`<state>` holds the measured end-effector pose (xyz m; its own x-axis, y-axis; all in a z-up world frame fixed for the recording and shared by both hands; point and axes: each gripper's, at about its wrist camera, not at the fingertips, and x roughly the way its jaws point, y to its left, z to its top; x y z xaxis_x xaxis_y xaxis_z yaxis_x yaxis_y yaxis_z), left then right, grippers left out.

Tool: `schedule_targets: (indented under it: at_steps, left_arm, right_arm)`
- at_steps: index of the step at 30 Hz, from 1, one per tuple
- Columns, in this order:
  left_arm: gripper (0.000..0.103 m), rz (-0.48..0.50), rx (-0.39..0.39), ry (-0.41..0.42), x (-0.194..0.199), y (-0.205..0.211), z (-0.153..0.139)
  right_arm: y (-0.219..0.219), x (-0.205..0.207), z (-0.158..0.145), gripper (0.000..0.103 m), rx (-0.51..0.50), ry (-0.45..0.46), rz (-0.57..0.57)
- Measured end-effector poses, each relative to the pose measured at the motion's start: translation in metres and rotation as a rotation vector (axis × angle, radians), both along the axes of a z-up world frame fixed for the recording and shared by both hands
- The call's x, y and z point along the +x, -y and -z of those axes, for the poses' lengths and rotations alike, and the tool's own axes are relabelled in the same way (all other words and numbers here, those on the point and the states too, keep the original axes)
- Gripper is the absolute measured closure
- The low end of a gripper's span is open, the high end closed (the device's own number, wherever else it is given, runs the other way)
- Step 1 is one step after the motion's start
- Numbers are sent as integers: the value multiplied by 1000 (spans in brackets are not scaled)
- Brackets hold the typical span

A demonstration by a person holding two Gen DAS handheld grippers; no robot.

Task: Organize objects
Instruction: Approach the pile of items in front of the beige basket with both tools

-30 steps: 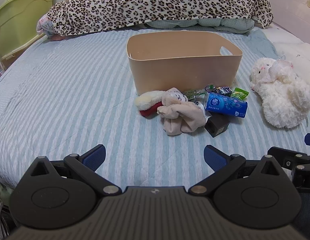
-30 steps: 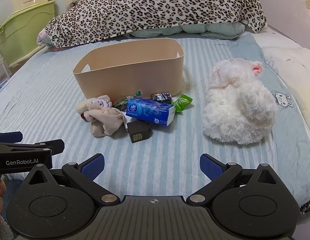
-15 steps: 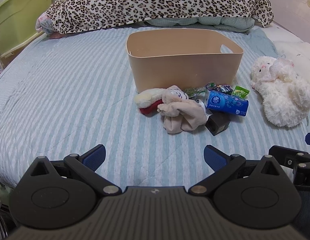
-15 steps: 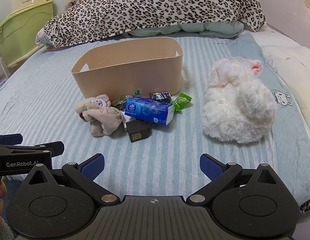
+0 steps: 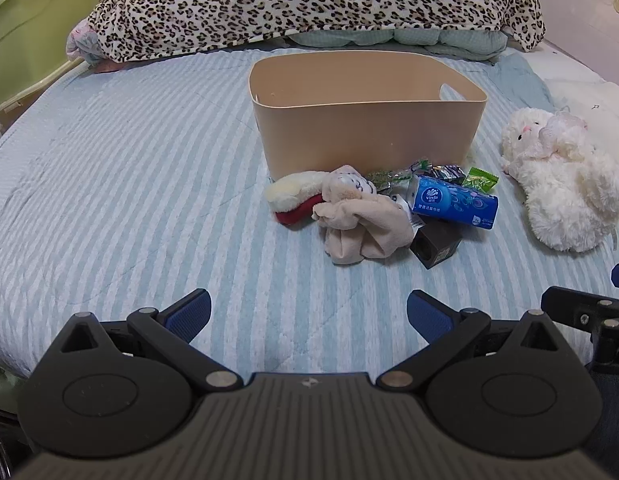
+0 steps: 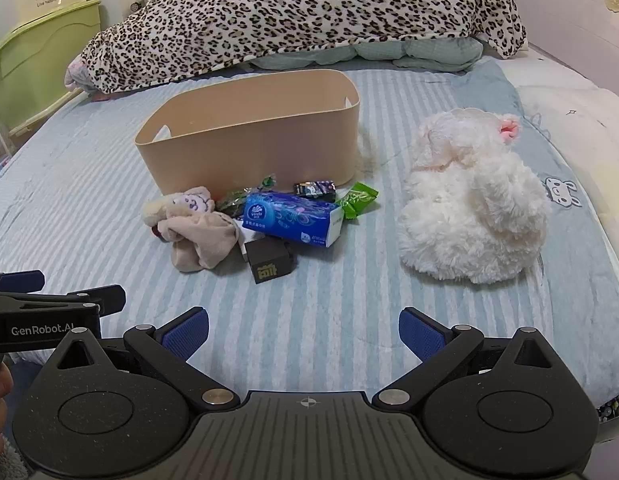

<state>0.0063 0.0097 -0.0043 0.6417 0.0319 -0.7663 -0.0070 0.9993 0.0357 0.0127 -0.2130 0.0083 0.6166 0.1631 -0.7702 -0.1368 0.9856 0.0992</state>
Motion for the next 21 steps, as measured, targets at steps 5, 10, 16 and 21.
schedule_targets:
  at_steps: [5,10,16,21]
  left_arm:
    - [0,2,-5,2,5,-2,0]
    - [0,3,-15,-1,14,-5,3]
    - [0,12,-44,-12,30,-10,11]
    - [0,25,-52,-26,49,-11,19]
  right_arm:
    - [1,4,-1,0,21,8,5]
    - [0,10,-1,0,27,12,5]
    - [-1,26,0,0,69,39,0]
    - [-6,46,5,0,77,56,-7]
